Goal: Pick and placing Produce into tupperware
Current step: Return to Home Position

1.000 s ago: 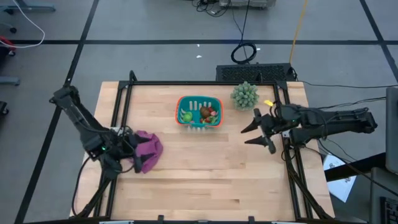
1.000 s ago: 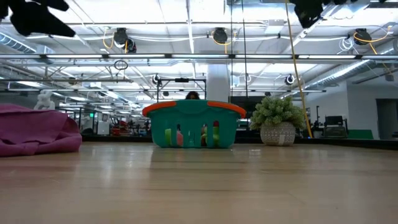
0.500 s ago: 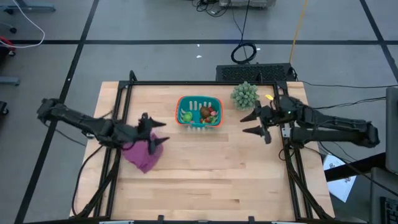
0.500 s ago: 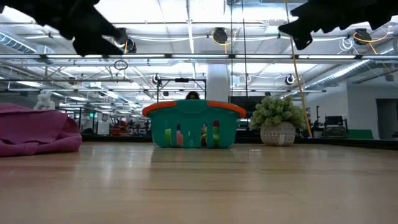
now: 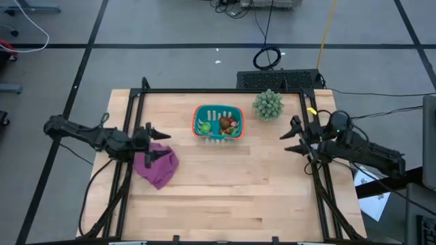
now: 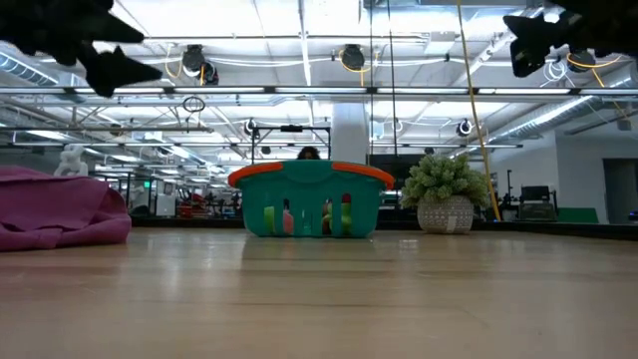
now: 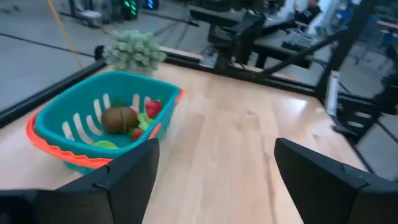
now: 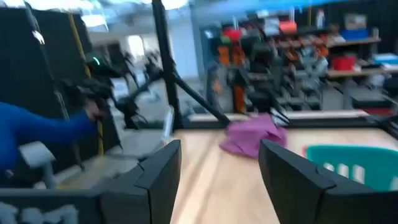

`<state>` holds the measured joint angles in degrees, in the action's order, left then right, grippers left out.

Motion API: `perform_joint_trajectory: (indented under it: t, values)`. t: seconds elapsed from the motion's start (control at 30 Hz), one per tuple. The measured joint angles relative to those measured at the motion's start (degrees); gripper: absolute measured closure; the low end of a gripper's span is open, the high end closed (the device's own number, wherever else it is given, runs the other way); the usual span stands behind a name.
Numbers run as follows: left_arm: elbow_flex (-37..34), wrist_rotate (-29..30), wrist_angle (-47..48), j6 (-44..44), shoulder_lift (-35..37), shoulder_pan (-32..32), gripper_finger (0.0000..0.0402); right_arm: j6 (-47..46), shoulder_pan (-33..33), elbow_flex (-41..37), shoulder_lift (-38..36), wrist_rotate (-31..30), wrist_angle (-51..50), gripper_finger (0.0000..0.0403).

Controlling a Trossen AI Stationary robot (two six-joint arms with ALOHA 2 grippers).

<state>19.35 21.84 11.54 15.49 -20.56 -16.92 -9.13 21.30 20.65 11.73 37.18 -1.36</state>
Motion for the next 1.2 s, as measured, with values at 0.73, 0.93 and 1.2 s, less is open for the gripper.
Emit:
perform_joint_trajectory:
  t: [0.73, 0.93, 1.2]
  values:
    - [-17.13, -4.14, -23.96, -4.71, 4.83, 15.55, 0.0078, -1.26, 1.03, -12.97, 0.15, 0.65, 14.79, 0.0200]
    - [-17.13, -16.81, -23.44, -4.87, 4.83, 26.24, 0.0078, 0.28, 5.97, -12.97, 2.71, 0.91, 14.82, 0.0200]
    - [-17.95, -22.26, -21.33, -3.92, 4.21, 27.86, 0.0078, 3.47, 8.26, -13.88, 4.19, 6.57, 14.97, 0.0200]
